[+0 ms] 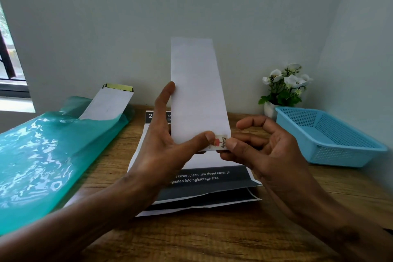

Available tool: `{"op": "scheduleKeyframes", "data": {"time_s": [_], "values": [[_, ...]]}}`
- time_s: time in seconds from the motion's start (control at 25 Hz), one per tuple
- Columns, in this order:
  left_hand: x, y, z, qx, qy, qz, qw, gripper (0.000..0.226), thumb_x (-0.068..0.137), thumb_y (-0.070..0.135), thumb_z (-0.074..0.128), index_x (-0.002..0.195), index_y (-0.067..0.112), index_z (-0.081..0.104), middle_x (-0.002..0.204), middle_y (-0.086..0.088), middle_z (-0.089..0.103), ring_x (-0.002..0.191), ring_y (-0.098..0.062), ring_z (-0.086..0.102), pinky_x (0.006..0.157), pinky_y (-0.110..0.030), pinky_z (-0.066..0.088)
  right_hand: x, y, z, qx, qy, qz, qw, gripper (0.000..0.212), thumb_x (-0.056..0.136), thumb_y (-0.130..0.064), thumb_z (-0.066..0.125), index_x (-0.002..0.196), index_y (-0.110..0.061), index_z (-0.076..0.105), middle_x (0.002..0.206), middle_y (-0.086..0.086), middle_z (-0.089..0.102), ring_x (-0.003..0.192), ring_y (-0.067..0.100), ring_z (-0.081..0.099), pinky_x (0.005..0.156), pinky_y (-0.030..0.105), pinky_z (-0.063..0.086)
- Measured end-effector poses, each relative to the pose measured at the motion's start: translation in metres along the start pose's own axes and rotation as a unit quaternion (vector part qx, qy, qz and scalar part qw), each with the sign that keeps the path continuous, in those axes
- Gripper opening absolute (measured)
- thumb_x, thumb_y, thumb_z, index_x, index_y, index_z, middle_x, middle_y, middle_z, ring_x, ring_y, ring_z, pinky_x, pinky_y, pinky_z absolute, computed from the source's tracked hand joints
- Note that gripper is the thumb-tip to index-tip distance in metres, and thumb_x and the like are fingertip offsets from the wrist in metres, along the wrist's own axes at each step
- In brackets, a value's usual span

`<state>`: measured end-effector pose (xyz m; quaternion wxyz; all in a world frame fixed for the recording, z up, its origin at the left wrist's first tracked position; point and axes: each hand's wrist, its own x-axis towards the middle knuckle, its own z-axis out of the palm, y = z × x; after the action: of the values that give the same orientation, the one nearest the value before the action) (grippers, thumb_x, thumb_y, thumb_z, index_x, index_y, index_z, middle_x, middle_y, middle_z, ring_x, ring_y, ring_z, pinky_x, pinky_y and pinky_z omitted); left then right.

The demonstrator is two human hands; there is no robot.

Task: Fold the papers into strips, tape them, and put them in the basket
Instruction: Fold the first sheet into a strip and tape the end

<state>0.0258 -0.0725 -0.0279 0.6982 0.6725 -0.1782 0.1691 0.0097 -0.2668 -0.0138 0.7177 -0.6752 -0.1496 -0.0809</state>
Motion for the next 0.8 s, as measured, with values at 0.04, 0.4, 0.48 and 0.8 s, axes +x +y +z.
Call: {"op": "scheduleKeyframes", "data": {"time_s": [0.04, 0.4, 0.48, 0.8], "values": [[0.0003, -0.0003, -0.0003, -0.006, 0.000, 0.001, 1.000, 0.109, 0.076, 0.009, 0.087, 0.152, 0.058, 0.026, 0.145, 0.008, 0.056, 0.114, -0.024, 0.072, 0.083, -0.037, 0.065, -0.0007, 0.0000, 0.0010, -0.009, -0.003, -0.003, 1.000, 0.048, 0.074, -0.013, 0.080, 0.117, -0.012, 0.059, 0.097, 0.012, 0.082, 0.086, 0.029, 0.081, 0.077, 0.032, 0.065], [0.0028, -0.0004, -0.0013, -0.030, 0.012, -0.008, 0.999, 0.110, 0.077, 0.004, 0.087, 0.153, 0.055, 0.025, 0.130, 0.002, 0.068, 0.107, -0.023, 0.076, 0.081, -0.036, 0.065, -0.0014, 0.0001, 0.0015, -0.001, 0.001, -0.019, 1.000, 0.032, 0.089, 0.009, 0.069, 0.114, -0.007, 0.057, 0.093, 0.016, 0.081, 0.084, 0.030, 0.081, 0.075, 0.032, 0.066], [0.0022, -0.0005, -0.0017, -0.025, 0.013, -0.010, 1.000, 0.111, 0.076, 0.006, 0.087, 0.153, 0.055, 0.024, 0.130, 0.002, 0.069, 0.106, -0.022, 0.076, 0.082, -0.037, 0.065, -0.0010, -0.0002, 0.0004, 0.002, -0.004, -0.011, 1.000, 0.032, 0.089, 0.012, 0.066, 0.114, -0.007, 0.058, 0.093, 0.017, 0.081, 0.084, 0.031, 0.081, 0.075, 0.031, 0.065], [0.0039, -0.0020, -0.0006, -0.004, 0.004, -0.026, 1.000, 0.114, 0.073, 0.015, 0.090, 0.155, 0.056, 0.021, 0.139, -0.002, 0.066, 0.111, -0.027, 0.074, 0.087, -0.045, 0.065, -0.0011, 0.0003, -0.0001, -0.038, 0.008, -0.024, 0.999, 0.032, 0.084, -0.003, 0.077, 0.110, -0.008, 0.061, 0.089, 0.015, 0.081, 0.081, 0.029, 0.081, 0.074, 0.032, 0.065]]}}
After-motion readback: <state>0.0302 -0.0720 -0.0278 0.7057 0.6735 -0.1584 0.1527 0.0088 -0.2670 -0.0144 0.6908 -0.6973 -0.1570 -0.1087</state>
